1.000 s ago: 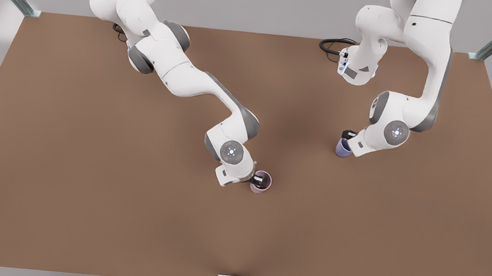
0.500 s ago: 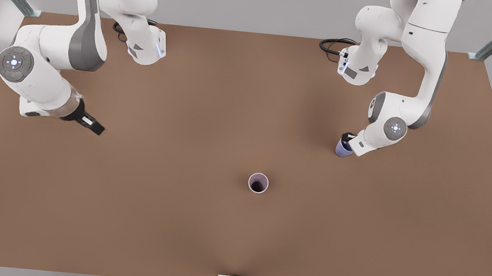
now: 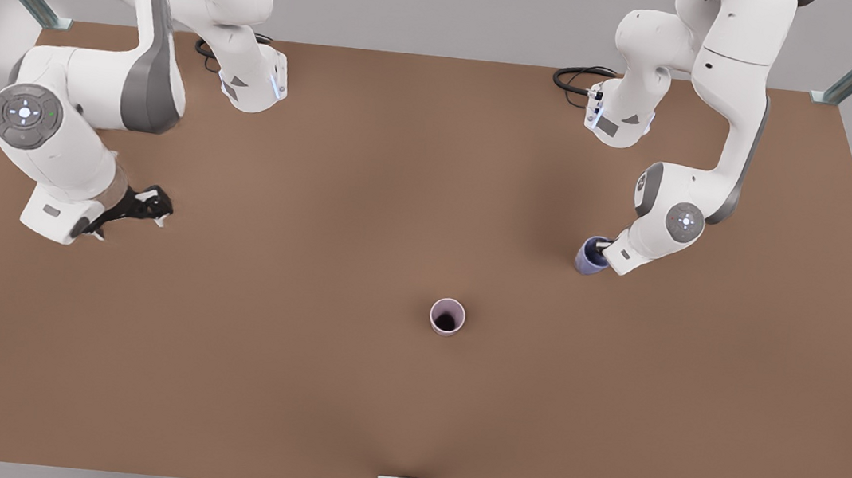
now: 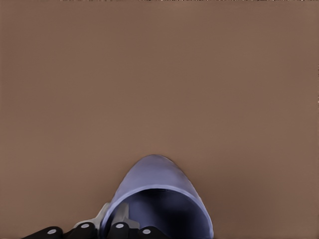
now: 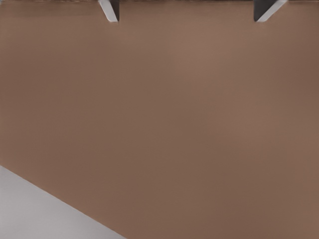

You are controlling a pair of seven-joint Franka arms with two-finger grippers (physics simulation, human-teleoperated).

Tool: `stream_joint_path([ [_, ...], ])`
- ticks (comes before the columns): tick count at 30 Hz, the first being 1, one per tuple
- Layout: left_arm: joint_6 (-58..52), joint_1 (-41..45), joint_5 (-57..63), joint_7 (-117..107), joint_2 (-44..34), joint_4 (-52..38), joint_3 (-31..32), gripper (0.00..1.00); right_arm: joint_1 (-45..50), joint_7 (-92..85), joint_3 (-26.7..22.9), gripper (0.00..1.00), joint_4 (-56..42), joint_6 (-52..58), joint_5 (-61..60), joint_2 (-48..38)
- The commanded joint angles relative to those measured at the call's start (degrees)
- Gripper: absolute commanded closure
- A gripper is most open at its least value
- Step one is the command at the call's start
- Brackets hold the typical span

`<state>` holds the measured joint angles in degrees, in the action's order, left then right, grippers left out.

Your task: Stack the cups, with the pink cup at the bottom and the purple cup at the top

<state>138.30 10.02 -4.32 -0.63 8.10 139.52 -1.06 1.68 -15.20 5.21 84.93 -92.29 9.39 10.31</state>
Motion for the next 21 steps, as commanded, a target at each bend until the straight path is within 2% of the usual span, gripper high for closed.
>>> stream_joint_path([
  [1,1.1,0.0,-0.7,-0.5,0.2,0.0,0.0,0.74,0.3,14.9,-0.5,0.00,0.1,3.6,-1.9,-0.1],
  [3,0.6,0.0,-0.7,-0.6,0.1,-0.2,0.0,0.79,-0.2,17.0,-0.5,0.00,0.1,2.8,-3.4,0.1],
  [7,-3.9,0.0,-0.7,-1.3,-1.2,-3.2,0.0,0.79,-0.4,17.0,-0.5,0.00,0.4,2.9,-3.5,0.3],
  [11,-21.7,2.5,-0.7,-8.6,0.4,-22.0,0.5,0.79,-2.1,17.5,-0.6,0.00,2.3,1.8,-6.2,-0.6],
  [13,-32.6,5.8,-0.5,-16.6,6.7,-36.9,0.6,0.79,-2.7,17.5,-0.6,0.00,2.6,1.9,-6.2,-0.7],
  [15,-45.0,9.1,0.3,-24.3,18.3,-56.7,0.4,0.79,-3.8,17.6,-0.6,0.00,2.6,2.5,-6.3,-0.9],
  [18,-43.9,13.1,-0.2,-29.5,26.1,-68.5,0.4,0.79,-3.8,17.5,-0.6,0.00,2.5,2.6,-6.3,-0.9],
  [21,-38.8,16.0,-0.3,-30.7,26.5,-68.5,0.5,0.79,-3.7,16.9,-0.5,0.00,2.4,2.6,-6.3,-0.8],
])
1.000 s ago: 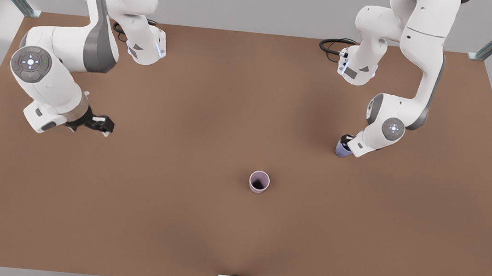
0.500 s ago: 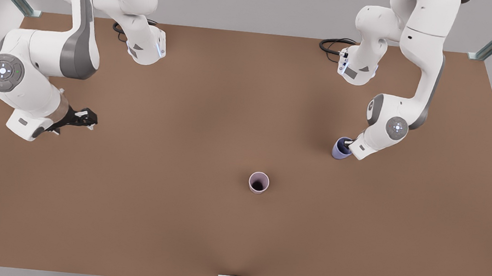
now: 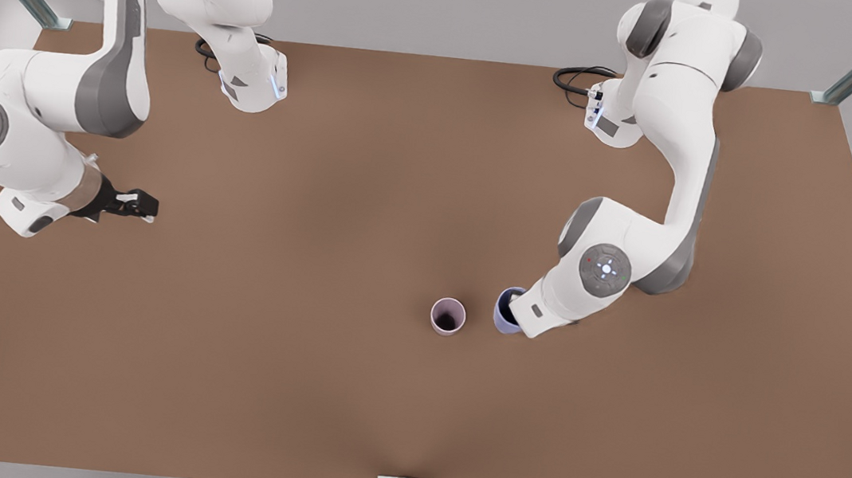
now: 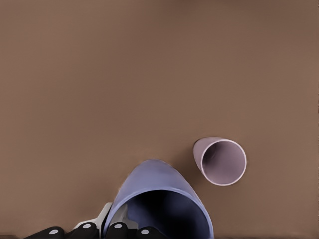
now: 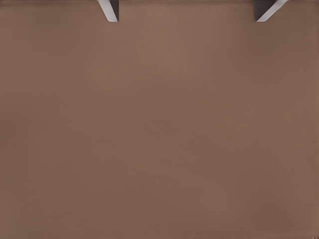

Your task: Stack the cups, with the pink cup at the bottom and the purple cup at the top

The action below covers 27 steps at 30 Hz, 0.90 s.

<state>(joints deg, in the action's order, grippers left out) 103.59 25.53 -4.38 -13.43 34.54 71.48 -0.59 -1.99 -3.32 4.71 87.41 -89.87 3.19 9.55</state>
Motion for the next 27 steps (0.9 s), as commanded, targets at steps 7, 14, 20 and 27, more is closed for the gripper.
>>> stream_joint_path([
  [7,1.9,6.0,-0.6,-28.3,4.5,-3.9,1.3,0.79,-0.1,4.9,0.0,0.00,-0.2,1.1,-0.1,-0.1],
  [14,2.0,6.6,-0.5,-28.2,4.9,-2.9,1.4,0.79,0.0,4.9,0.0,0.00,-0.1,1.3,-0.2,0.0],
  [20,4.8,8.5,-0.6,-30.1,6.2,-2.9,1.4,0.79,-0.1,4.9,0.0,0.00,-0.2,1.4,-0.2,0.0],
  [27,8.1,7.9,-0.7,-30.1,6.5,-3.2,1.4,0.79,-0.1,4.7,0.0,0.00,-0.2,1.4,-0.2,0.1],
])
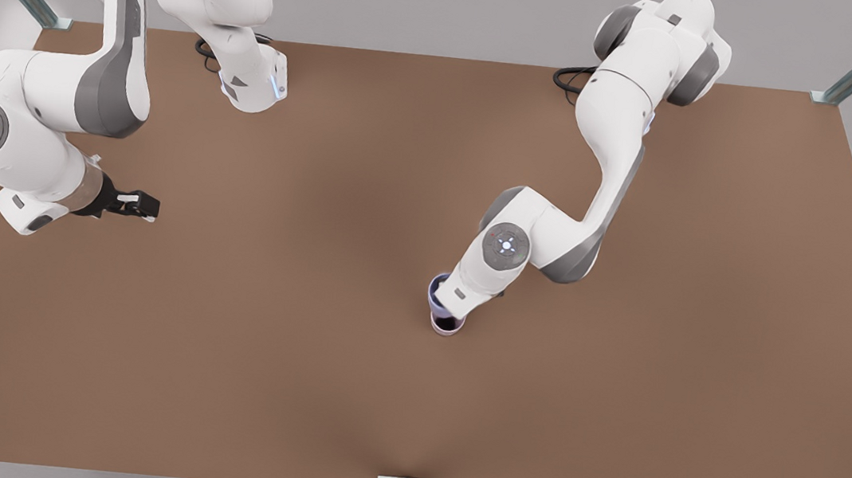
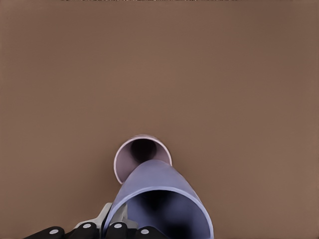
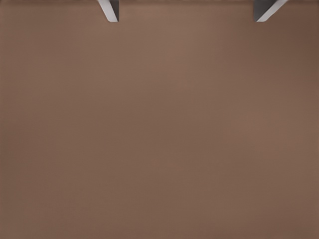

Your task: Stack the cups, with the pink cup at the bottom and the purple cup at the top

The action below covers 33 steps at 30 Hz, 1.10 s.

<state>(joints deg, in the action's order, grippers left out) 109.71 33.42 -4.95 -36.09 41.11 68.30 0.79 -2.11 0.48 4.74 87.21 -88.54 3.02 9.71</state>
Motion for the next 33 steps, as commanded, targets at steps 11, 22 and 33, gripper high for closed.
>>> stream_joint_path([
  [11,2.7,-1.2,-0.1,-7.2,0.0,0.5,-0.1,0.79,0.0,0.9,0.0,0.00,0.0,0.1,0.0,0.0],
  [22,2.6,-1.3,0.0,-6.5,0.7,1.3,-0.1,0.79,0.0,0.9,0.0,0.00,0.0,0.5,-0.1,0.0],
  [33,2.8,-1.3,0.0,-6.5,1.7,1.5,-0.1,0.79,0.0,0.9,0.0,0.00,0.0,0.5,-0.4,0.0],
])
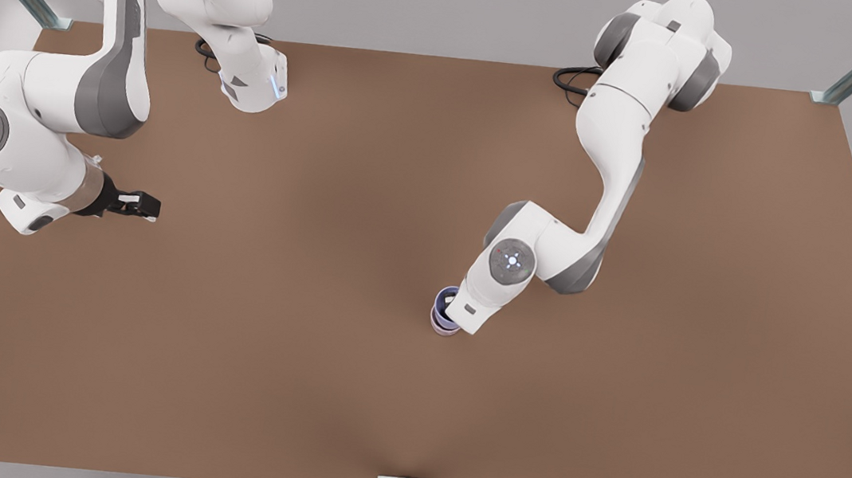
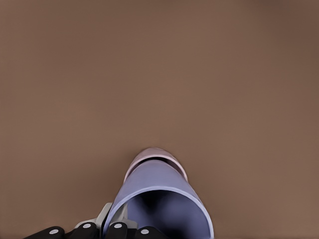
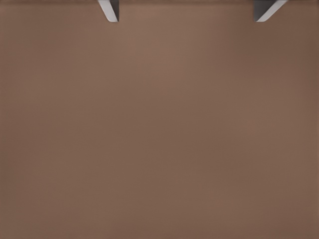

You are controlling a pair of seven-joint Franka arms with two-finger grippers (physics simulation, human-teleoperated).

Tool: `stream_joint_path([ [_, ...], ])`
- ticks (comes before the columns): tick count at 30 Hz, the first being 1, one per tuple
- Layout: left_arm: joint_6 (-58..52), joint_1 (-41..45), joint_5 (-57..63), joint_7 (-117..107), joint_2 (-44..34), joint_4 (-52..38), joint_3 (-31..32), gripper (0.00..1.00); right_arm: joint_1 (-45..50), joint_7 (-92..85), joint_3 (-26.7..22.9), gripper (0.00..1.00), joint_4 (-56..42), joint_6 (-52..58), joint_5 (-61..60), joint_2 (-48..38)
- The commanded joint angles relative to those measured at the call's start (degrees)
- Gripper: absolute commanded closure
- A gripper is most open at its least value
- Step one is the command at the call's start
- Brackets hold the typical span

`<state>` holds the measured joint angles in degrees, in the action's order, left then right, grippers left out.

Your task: Stack the cups, with the pink cup at the bottom and the purple cup at the top

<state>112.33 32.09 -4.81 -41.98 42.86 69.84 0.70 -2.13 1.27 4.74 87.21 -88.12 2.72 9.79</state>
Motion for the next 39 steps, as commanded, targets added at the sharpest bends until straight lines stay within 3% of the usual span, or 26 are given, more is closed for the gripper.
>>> stream_joint_path([
  [1,0.2,0.0,-0.1,-0.7,0.2,-0.1,0.0,0.79,-0.1,0.1,0.0,0.00,0.0,0.1,0.0,0.0],
  [8,1.0,0.0,-0.1,-1.1,0.7,0.7,0.1,0.79,0.0,0.1,0.0,0.00,0.0,0.1,-0.1,0.0],
  [9,1.0,0.0,-0.1,-1.2,0.6,0.7,0.2,0.74,0.0,0.1,0.0,0.00,0.0,0.1,-0.1,0.0],
  [10,1.4,0.0,-0.1,-1.2,0.7,0.7,0.1,0.59,0.0,0.1,0.0,0.00,0.0,0.1,-0.1,0.0],
  [12,1.4,0.0,-0.2,-1.0,0.7,0.7,0.2,0.39,0.0,0.1,0.0,0.00,0.0,0.1,-0.1,0.0],
  [13,1.4,0.0,-0.2,-0.7,0.7,0.7,0.2,0.24,0.0,0.1,0.0,0.00,0.0,0.1,-0.1,0.0],
  [14,1.4,0.0,-0.1,-0.7,0.7,0.7,0.2,0.00,0.0,0.1,0.0,0.00,0.0,0.1,-0.1,0.0],
  [26,-0.2,-1.0,-0.2,-0.7,-1.7,0.5,0.4,0.00,0.0,0.1,0.0,0.00,0.0,0.1,-0.1,0.0],
  [28,-7.6,-1.1,-0.1,0.2,-4.2,0.1,-0.4,0.00,0.0,0.1,0.0,0.00,0.0,0.1,-0.1,0.0],
  [30,-23.6,-8.7,0.4,21.1,-11.6,-1.1,-0.8,0.00,0.0,0.1,0.0,0.00,0.0,0.1,-0.1,0.0],
  [32,-32.3,-15.6,4.7,37.8,-16.9,-1.2,-0.8,0.00,0.0,0.1,0.0,0.00,0.0,0.1,-0.1,0.0],
  [34,-34.7,-16.9,8.8,40.3,-19.4,-1.1,-0.8,0.00,0.0,0.1,0.0,0.00,0.0,0.1,-0.1,0.0],
  [36,-30.1,-18.5,8.2,39.9,-25.5,5.0,-0.7,0.00,0.0,0.1,0.0,0.00,0.0,0.1,-0.1,0.0],
  [39,-31.1,-19.1,6.3,40.0,-25.6,5.3,-0.8,0.00,0.1,0.1,0.0,0.00,-0.1,0.1,-0.1,0.0],
])
